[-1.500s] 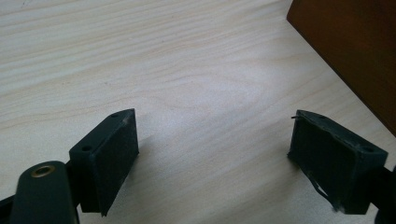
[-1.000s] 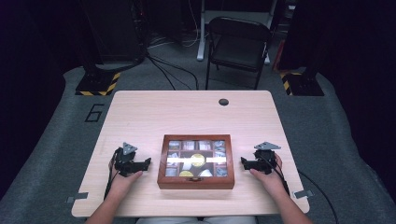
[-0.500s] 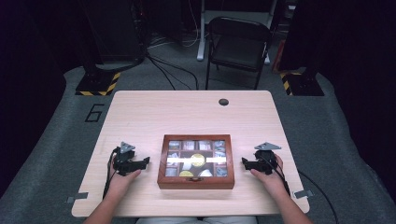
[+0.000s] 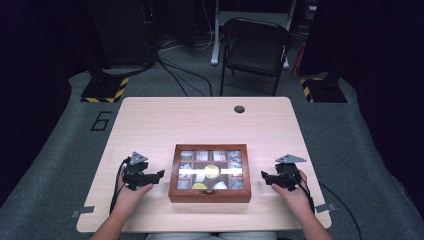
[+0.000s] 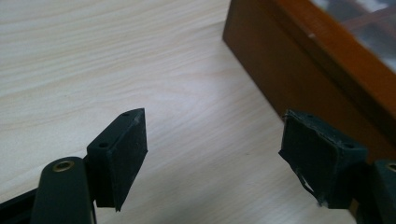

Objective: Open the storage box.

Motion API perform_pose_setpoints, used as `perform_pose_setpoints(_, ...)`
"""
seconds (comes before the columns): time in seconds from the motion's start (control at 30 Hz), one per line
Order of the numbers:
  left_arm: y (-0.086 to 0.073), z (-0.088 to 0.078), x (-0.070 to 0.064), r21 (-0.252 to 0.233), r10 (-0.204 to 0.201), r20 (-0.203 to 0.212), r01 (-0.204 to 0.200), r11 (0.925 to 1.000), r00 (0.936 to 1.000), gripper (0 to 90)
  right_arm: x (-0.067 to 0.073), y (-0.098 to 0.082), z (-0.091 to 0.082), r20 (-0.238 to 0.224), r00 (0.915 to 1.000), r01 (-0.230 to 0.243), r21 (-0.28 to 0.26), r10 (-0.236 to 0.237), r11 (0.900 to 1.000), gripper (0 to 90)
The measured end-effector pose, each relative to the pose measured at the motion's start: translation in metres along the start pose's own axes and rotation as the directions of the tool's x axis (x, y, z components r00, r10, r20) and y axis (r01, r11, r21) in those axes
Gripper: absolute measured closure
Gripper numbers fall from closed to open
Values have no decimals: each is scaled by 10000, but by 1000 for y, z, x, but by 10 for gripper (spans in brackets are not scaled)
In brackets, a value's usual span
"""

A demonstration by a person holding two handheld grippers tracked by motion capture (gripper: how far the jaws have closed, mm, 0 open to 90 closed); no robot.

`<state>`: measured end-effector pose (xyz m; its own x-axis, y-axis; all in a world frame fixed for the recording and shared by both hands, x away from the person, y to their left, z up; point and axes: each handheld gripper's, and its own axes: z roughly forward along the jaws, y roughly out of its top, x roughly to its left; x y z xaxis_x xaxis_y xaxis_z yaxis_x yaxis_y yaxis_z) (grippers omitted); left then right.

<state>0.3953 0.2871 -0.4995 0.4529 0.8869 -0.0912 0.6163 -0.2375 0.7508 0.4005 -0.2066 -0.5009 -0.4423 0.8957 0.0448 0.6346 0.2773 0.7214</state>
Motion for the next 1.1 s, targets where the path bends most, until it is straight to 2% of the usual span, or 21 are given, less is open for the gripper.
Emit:
perform_pose_setpoints(0.07, 3, -4, -4, -161, -1, 104, 3, 9999, 9999, 225, 3, 0, -2, -113, 9999, -52, -49, 52, 10000, 322)
perform_pose_setpoints(0.13, 5, -7, -6, -212, -30, 127, 32, 9998, 9999, 225, 6, 0, -4, -116, 9999, 98, -68, -99, 9999, 327)
perform_pose_setpoints(0.17, 5, -7, -7, -255, 33, 96, -31, 9997, 9999, 226, 7, -1, -5, -64, 9993, 361, -36, -361, 9993, 326)
perform_pose_setpoints(0.2, 5, -7, -8, -279, 39, 101, -36, 9996, 9999, 226, 7, -1, -5, -64, 9993, 361, -36, -361, 9993, 326)
perform_pose_setpoints(0.4, 5, -9, -7, 19, -232, 316, 231, 9997, 9992, 225, 14, 1, -14, -131, 9989, 443, -174, -446, 9989, 302)
perform_pose_setpoints(0.47, 5, -11, -7, -32, -200, 293, 201, 9998, 9994, 225, 16, 1, -17, -131, 9989, 449, -200, -452, 9988, 288)
perform_pose_setpoints(0.57, 5, -15, -8, -111, -267, 550, 274, 9996, 9981, 236, 18, 1, -20, -186, 9986, 486, -221, -490, 9986, 281)
perform_pose_setpoints(0.63, 5, -18, -9, -238, -153, 545, 166, 9996, 9984, 239, 21, 1, -22, -203, 9974, 691, -226, -696, 9974, 279)
perform_pose_setpoints(0.8, 5, -24, -17, -484, -123, 563, 151, 9987, 9983, 249, 25, 1, -26, -212, 9971, 728, -293, -734, 9969, 280)
perform_pose_setpoints(0.9, 4, -29, -22, -562, 38, 798, 7, 9984, 9968, 272, 29, -2, -30, -493, 9957, 778, -207, -788, 9968, 301)
perform_pose_setpoints(1.1, 3, -36, -32, -620, 215, 914, -158, 9980, 9956, 275, 34, -4, -37, -580, 9944, 867, -334, -885, 9957, 311)
